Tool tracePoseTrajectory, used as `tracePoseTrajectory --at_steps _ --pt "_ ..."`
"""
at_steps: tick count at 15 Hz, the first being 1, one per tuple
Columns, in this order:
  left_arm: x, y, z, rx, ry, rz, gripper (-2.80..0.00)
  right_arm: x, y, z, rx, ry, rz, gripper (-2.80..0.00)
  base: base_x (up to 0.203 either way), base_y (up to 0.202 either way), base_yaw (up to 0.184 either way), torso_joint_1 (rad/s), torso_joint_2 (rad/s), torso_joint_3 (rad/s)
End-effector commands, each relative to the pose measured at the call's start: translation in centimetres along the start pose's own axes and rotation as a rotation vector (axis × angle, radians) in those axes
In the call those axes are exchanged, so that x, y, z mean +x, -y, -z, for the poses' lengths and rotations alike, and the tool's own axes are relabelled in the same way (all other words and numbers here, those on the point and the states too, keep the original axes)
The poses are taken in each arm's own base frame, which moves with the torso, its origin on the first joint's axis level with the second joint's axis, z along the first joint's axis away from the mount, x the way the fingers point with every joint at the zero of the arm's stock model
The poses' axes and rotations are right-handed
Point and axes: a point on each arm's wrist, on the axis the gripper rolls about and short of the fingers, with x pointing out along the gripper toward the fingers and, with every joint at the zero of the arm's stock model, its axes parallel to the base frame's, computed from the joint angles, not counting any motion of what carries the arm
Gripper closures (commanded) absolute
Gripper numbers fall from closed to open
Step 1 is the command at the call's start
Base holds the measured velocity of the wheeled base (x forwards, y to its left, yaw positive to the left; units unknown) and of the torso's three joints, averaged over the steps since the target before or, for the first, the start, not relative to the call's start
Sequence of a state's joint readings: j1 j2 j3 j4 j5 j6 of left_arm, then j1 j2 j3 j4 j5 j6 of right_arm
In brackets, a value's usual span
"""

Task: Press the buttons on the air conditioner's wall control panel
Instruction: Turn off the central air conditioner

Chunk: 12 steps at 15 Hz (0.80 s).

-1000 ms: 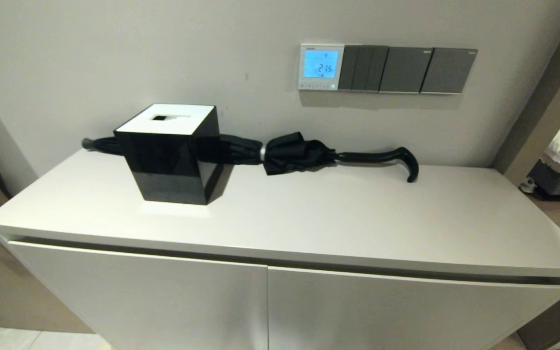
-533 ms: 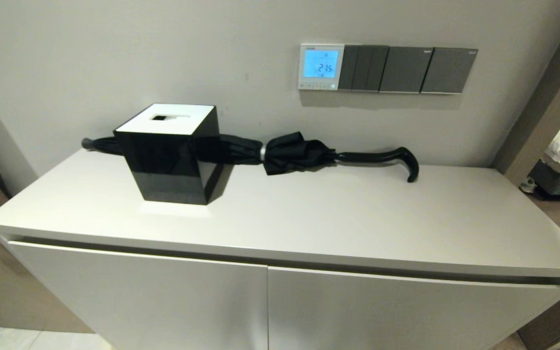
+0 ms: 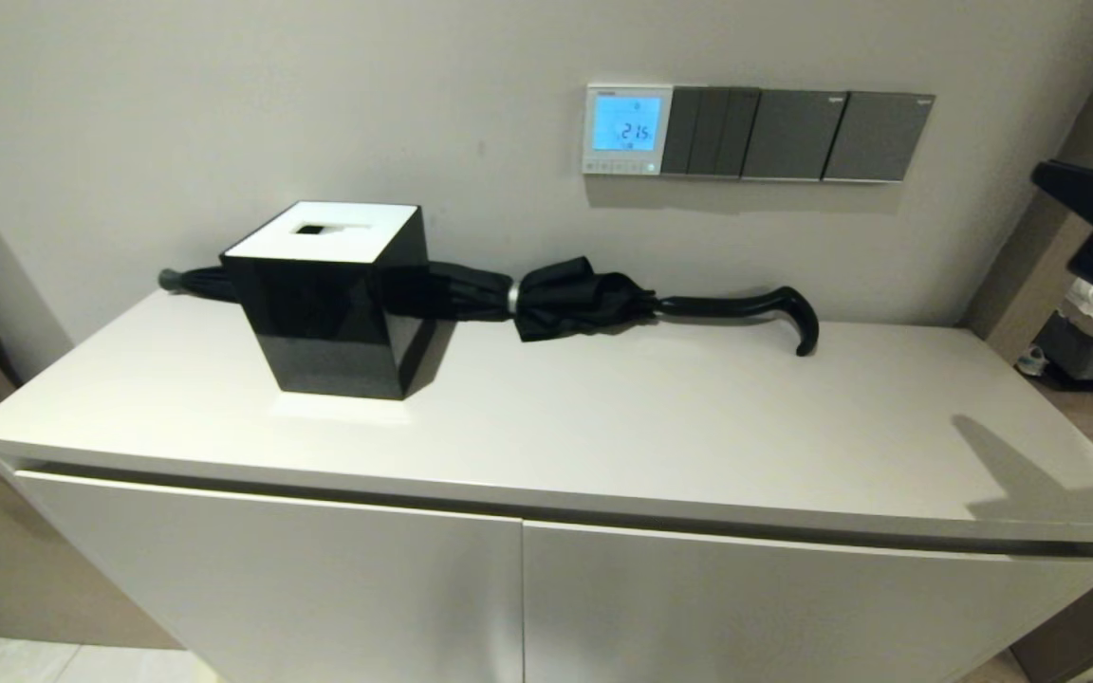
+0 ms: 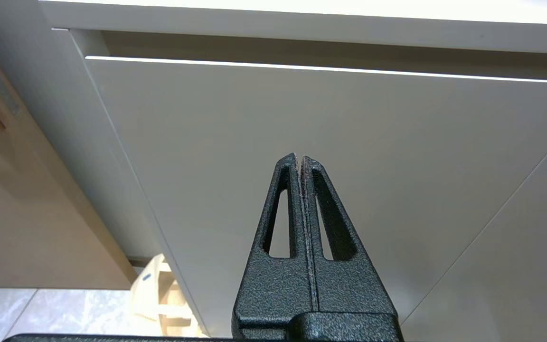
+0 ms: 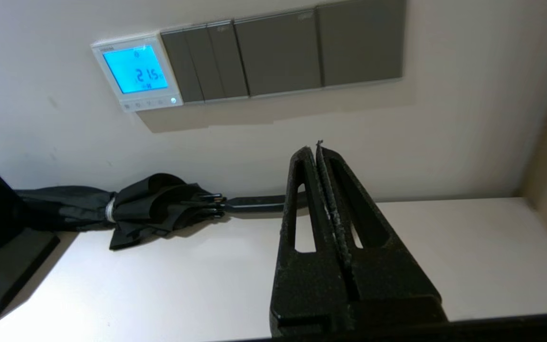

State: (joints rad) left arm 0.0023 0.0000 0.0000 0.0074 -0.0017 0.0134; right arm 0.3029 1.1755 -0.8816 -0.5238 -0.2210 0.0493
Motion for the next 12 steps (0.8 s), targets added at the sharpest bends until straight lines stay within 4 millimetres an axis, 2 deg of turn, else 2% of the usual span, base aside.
tracePoseTrajectory --at_steps 1,4,7,12 --pt "0.0 0.0 0.0 0.000 0.000 -0.001 0.00 3.6 -0.9 2.0 -0.005 -0.076 -0.001 0.00 0.000 0.000 0.000 0.000 0.00 0.000" --pt "0.0 0.0 0.0 0.000 0.000 -0.001 0.00 6.5 -1.5 3.3 0.008 -0.104 0.000 0.00 0.000 0.000 0.000 0.000 0.00 0.000" --pt "0.0 0.0 0.0 0.000 0.000 -0.001 0.00 8.6 -2.1 3.7 0.020 -0.024 -0.003 0.00 0.000 0.000 0.000 0.000 0.00 0.000" --pt "0.0 0.0 0.0 0.000 0.000 -0.001 0.00 10.2 -2.5 4.6 0.020 -0.037 -0.007 0.00 0.000 0.000 0.000 0.000 0.00 0.000"
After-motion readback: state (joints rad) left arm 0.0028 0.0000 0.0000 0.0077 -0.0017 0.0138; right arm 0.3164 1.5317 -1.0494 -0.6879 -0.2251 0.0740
